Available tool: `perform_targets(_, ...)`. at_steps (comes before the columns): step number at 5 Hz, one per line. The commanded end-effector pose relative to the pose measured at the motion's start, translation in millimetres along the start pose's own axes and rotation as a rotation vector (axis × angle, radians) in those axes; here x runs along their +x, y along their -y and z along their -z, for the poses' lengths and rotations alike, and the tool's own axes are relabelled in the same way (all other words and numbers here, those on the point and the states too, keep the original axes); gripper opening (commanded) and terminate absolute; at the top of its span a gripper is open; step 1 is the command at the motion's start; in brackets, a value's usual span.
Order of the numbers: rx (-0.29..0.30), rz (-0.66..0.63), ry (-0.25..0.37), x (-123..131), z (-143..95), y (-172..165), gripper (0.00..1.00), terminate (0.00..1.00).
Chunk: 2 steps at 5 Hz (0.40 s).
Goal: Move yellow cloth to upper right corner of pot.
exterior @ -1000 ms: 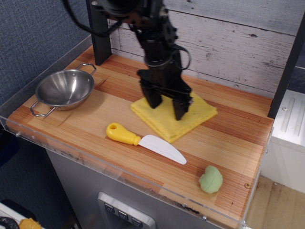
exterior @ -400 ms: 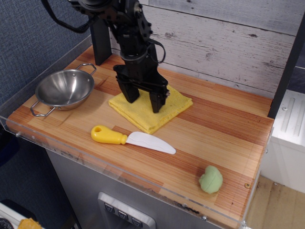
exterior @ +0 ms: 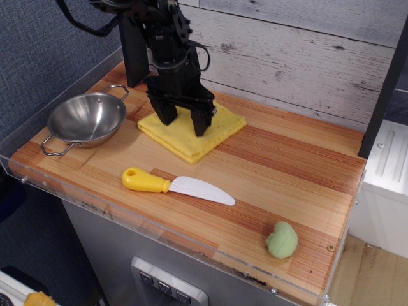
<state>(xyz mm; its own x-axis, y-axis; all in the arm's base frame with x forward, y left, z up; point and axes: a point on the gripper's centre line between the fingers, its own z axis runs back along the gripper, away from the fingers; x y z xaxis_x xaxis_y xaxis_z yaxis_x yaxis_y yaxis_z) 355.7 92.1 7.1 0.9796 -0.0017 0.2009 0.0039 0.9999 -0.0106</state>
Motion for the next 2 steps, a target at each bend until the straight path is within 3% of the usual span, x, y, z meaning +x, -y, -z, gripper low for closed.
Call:
perform_targets(1,0.003,-0.044,0.0,-1,0,-38,1.0,0.0)
perform_targets(2,-0.004,-0.046,-0.004,-3,-2,-49,1.0,0.0)
